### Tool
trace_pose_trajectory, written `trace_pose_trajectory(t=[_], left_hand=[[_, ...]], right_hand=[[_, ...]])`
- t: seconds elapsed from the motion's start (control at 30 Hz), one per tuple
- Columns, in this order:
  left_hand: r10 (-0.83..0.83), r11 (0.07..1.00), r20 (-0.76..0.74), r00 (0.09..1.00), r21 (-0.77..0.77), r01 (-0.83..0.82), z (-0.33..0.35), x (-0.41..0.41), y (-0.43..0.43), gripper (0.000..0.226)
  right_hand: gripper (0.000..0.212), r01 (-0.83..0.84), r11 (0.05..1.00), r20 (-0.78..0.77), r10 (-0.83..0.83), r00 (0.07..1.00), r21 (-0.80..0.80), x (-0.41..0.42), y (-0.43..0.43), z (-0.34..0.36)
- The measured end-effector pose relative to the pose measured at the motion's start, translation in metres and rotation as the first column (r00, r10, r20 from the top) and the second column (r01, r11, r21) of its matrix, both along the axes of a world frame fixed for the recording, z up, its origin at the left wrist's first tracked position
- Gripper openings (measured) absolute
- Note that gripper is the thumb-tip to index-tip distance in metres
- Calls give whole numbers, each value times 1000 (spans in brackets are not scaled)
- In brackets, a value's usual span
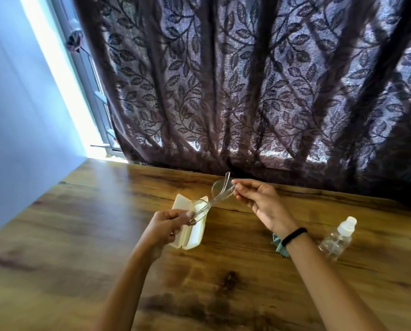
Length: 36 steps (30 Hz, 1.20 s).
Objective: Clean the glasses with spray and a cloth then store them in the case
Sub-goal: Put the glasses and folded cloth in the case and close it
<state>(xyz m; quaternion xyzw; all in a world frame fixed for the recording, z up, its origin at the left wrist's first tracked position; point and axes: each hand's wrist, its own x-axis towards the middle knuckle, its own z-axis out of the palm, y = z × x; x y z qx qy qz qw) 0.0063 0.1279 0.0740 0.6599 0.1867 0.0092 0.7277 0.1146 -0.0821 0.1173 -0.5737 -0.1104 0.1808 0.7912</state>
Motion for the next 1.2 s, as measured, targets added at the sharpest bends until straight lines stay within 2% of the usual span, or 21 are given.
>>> trace_pose_trajectory(t=[0.1, 0.2, 0.37, 0.53, 0.63, 0.73, 0.83, 0.97, 1.1, 1.2], left_hand=[[92, 980, 23, 995, -178, -86, -17, -14, 5, 20], [135, 959, 27, 990, -253, -124, -34, -24, 7, 24], [158, 956, 9, 987, -250, -151, -51, -31, 0, 20], [322, 927, 23, 947, -212, -310, -55, -28, -19, 23], [391, 918, 60, 918, -97, -385, -56, -24, -32, 19], [379, 918, 105, 919, 79, -388, -58, -24, -44, 15], [348, 887, 137, 928, 274, -373, -61, -25, -51, 14], [310, 769, 185, 933, 528, -360, -59, -26, -55, 20], [274, 678, 193, 942, 657, -331, -56, -29, -57, 21], [234, 542, 251, 939, 768, -340, -53, -34, -59, 16]], right_hand=[[12, -16, 995, -11, 15, 1000, -95, 12, 29, -4], [14, -32, 985, -44, 24, 999, -169, 23, 52, -13], [4, -56, 954, -115, 22, 993, -295, 36, 74, -32], [6, -39, 928, -121, -7, 993, -370, 42, 83, -43], [3, -26, 902, -45, 7, 999, -432, 45, 84, -42], [15, -21, 854, 31, 44, 999, -520, 48, 79, -42], [15, -24, 784, 72, 88, 994, -620, 51, 72, -45], [16, -5, 770, 87, 79, 993, -637, 51, 66, -53], [15, 6, 773, 89, 66, 994, -634, 51, 64, -55], [15, -3, 780, 72, 61, 996, -626, 52, 61, -56]])
